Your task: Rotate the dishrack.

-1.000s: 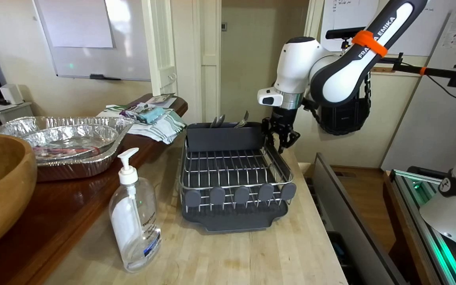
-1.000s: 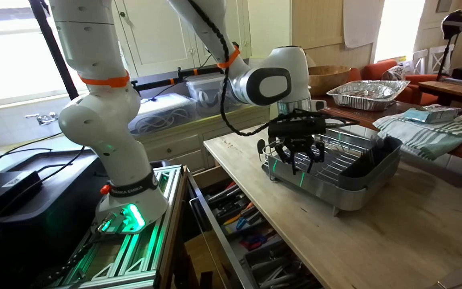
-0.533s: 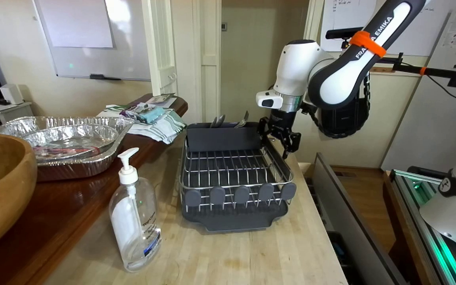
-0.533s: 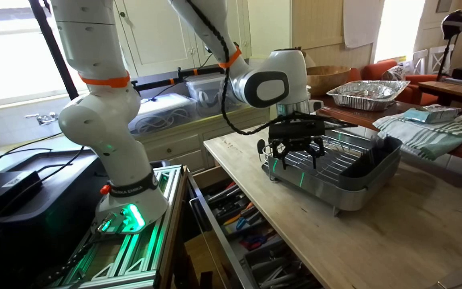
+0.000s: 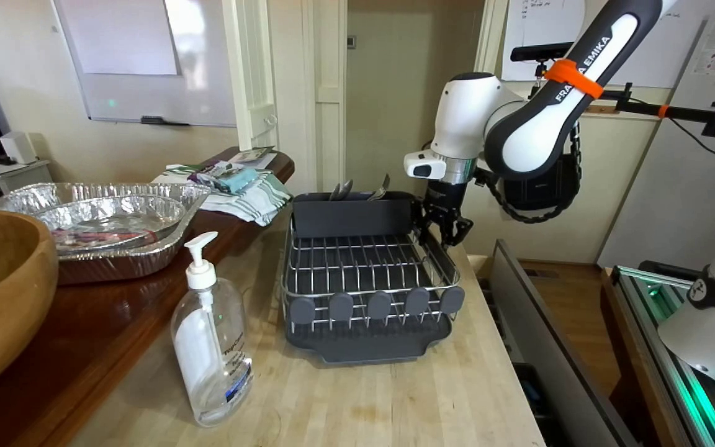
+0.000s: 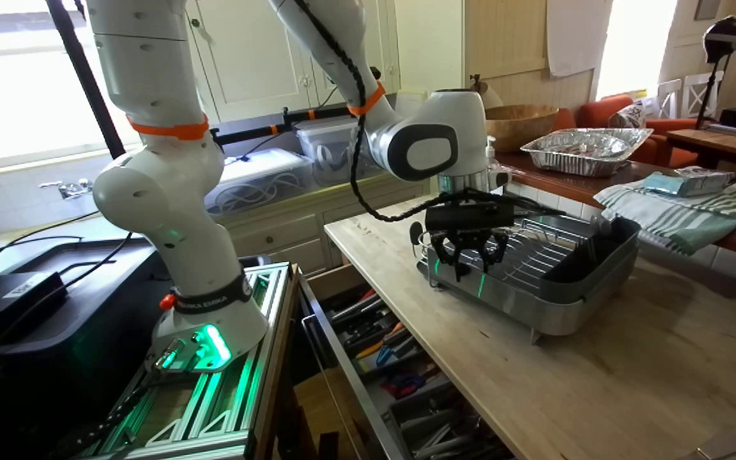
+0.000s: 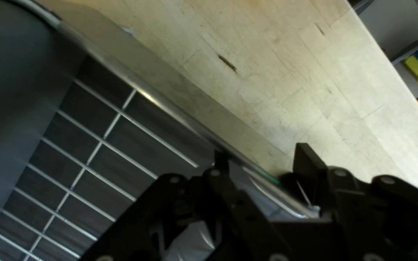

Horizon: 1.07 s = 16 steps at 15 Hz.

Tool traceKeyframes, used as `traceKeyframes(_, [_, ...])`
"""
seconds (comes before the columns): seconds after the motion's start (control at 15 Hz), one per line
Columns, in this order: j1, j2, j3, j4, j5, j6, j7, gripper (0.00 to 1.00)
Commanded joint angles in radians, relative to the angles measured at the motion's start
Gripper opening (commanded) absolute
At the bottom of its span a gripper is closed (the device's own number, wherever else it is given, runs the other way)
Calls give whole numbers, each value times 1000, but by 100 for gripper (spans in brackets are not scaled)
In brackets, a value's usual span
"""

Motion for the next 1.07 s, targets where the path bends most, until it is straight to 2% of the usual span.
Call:
traceKeyframes(0.0, [4, 22, -9, 7, -18, 28, 41, 20])
traceKeyframes(0.07, [8, 21, -11, 8, -27, 24, 57, 16])
traceKeyframes(0.27, [18, 18, -22, 11, -45, 17, 120, 14])
traceKeyframes(1.0, [54, 11, -47, 11, -182, -23, 460, 14])
